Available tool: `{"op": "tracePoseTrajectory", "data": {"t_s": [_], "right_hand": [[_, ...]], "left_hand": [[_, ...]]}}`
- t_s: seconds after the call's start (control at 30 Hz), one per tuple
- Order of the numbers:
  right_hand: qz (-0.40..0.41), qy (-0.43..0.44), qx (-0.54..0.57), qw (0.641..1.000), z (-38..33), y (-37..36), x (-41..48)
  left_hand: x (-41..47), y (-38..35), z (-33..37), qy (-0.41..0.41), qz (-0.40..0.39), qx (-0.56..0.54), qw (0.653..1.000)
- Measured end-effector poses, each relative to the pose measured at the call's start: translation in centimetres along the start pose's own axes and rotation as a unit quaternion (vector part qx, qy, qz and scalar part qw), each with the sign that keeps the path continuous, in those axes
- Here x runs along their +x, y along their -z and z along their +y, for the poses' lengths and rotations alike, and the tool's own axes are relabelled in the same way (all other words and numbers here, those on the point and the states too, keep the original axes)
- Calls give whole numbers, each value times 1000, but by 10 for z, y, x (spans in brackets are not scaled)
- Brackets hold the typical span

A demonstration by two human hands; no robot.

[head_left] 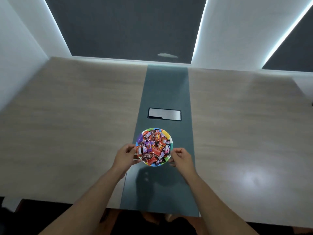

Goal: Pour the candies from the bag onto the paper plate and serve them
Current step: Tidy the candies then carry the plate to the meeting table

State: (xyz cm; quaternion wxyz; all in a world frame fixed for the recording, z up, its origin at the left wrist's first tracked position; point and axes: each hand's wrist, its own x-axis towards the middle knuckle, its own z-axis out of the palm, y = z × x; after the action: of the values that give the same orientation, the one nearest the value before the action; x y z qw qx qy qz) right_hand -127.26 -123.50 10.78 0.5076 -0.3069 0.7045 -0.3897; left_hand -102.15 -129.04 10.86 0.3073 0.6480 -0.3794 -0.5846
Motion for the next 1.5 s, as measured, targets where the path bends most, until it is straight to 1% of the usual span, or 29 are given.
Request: {"op": "tracePoseTrajectory", "data": {"t_s": [0.13, 0.3, 0.73, 0.97, 1.13, 1.5], "right_hand": [[-8, -14, -10, 1000, -19, 13, 37], [-15, -21, -6, 1000, -37, 21, 80], [7, -44, -42, 998, -68, 25, 205], [18, -66, -73, 995, -62, 20, 278], [4, -88, -85, 993, -46, 17, 319], [16, -114, -110, 987, -20, 6, 375]], "left_hand": [[27, -23, 22, 14, 12, -4, 1000], [67, -40, 44, 27, 9, -3, 1000], [186, -78, 88, 40, -13, 32, 999], [261, -97, 87, 65, -16, 53, 996], [303, -107, 73, 89, -19, 79, 993], [356, -122, 51, 95, -22, 108, 989]]}}
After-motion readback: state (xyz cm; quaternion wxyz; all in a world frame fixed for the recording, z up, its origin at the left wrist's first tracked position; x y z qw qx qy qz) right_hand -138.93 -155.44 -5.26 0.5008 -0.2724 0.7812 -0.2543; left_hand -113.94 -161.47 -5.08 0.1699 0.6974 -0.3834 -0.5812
